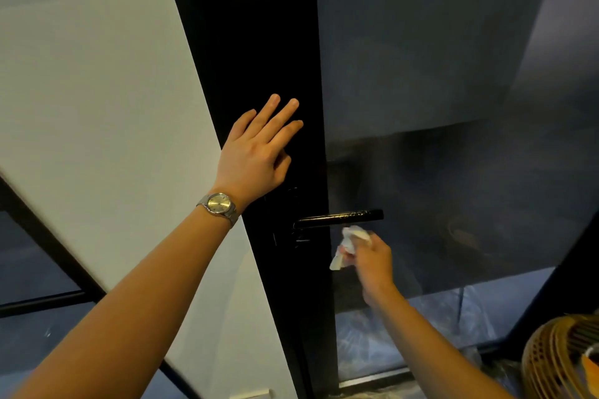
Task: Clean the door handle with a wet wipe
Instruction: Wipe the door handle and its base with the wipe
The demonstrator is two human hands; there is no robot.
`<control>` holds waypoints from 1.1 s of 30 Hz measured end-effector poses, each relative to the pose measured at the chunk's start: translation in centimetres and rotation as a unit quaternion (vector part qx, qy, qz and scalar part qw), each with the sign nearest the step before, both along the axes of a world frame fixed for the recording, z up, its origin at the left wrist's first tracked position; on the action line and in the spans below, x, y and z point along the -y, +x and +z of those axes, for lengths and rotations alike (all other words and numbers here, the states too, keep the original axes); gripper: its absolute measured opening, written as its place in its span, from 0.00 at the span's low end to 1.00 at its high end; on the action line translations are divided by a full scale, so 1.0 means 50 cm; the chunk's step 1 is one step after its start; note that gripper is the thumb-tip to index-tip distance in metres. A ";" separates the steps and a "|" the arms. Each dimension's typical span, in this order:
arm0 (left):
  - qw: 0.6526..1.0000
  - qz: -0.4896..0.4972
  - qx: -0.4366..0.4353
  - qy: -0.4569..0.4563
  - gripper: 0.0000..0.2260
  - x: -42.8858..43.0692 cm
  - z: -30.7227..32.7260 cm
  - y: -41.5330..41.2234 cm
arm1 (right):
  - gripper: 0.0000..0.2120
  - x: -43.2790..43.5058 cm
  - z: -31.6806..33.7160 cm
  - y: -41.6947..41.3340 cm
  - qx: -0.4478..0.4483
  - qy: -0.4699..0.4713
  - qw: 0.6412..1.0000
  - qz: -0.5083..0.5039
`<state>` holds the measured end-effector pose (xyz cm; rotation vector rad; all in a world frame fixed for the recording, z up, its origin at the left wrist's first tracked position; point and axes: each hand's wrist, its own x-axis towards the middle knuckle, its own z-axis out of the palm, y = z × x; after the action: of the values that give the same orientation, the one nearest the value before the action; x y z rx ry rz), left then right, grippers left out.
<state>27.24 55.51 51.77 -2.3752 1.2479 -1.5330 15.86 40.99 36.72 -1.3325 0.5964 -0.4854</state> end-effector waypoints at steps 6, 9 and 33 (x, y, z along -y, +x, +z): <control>1.000 0.007 -0.005 0.001 0.22 0.003 0.003 -0.004 | 0.14 0.000 0.067 -0.052 0.122 -0.129 0.980 -0.093; 1.000 0.007 -0.018 0.008 0.23 0.001 0.005 -0.008 | 0.16 -0.017 0.056 -0.046 0.066 -0.398 0.914 -0.049; 0.998 0.019 0.010 0.051 0.20 -0.010 0.007 0.006 | 0.05 -0.052 0.169 0.093 0.157 -0.376 0.913 -0.001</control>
<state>27.52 56.03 52.14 -2.3019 1.2375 -1.4407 20.50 43.60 45.19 -1.9238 0.1265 -0.9721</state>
